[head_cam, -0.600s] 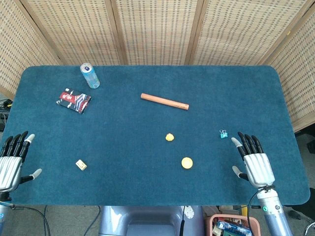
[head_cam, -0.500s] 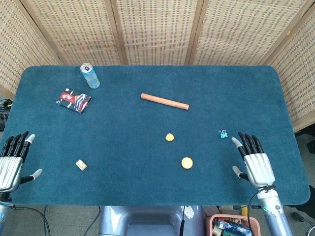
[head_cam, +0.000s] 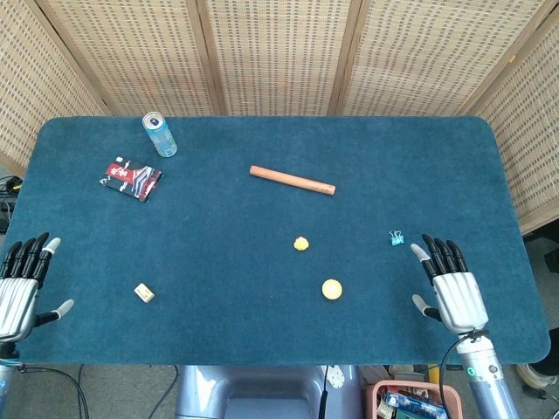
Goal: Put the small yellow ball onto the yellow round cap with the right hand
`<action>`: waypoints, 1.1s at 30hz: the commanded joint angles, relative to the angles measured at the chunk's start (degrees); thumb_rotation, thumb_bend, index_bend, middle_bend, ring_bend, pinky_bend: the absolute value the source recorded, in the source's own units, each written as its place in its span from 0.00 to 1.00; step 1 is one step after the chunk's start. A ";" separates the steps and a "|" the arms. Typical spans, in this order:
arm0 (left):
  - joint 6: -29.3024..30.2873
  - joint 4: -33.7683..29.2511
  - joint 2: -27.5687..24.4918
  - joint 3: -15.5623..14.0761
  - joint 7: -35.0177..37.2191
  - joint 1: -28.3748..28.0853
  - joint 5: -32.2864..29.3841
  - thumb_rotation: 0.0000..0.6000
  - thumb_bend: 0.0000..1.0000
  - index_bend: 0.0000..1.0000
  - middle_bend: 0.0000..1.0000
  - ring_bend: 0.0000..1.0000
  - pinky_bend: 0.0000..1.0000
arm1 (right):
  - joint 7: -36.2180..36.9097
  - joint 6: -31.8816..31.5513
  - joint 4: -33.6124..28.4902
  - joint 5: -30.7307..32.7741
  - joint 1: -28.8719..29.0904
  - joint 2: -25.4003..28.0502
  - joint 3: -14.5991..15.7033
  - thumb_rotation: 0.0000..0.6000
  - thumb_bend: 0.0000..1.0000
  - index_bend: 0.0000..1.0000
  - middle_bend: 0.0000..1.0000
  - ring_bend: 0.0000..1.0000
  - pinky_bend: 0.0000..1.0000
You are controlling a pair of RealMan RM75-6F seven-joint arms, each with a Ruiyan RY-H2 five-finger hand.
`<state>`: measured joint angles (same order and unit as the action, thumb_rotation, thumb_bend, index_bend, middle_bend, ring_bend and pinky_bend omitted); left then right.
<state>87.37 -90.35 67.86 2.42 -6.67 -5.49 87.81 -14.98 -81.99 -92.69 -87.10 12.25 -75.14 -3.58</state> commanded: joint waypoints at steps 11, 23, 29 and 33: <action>0.28 -0.10 -0.30 0.15 0.61 0.20 -0.23 1.00 0.11 0.00 0.00 0.00 0.00 | -1.06 0.98 -0.20 -0.01 0.76 -0.95 -0.48 1.00 0.20 0.04 0.00 0.00 0.00; -0.52 0.21 -0.45 0.62 1.57 0.01 -1.48 1.00 0.11 0.00 0.00 0.00 0.00 | -12.99 11.42 -4.66 6.62 12.04 -6.33 -9.69 1.00 0.20 0.18 0.00 0.00 0.02; -1.32 0.72 -0.43 0.78 2.40 -0.24 -2.11 1.00 0.11 0.00 0.00 0.00 0.00 | -21.00 19.01 -1.80 16.16 19.77 -12.74 -14.27 1.00 0.20 0.24 0.00 0.00 0.03; -1.69 1.17 -0.45 0.96 3.09 -0.37 -2.56 1.00 0.11 0.00 0.00 0.00 0.00 | -25.65 22.33 1.86 23.09 24.67 -17.82 -16.28 1.00 0.20 0.26 0.00 0.00 0.04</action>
<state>85.75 -89.25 67.42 3.34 -3.67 -5.83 85.32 -37.28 -62.37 -93.41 -68.03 33.49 -89.48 -17.89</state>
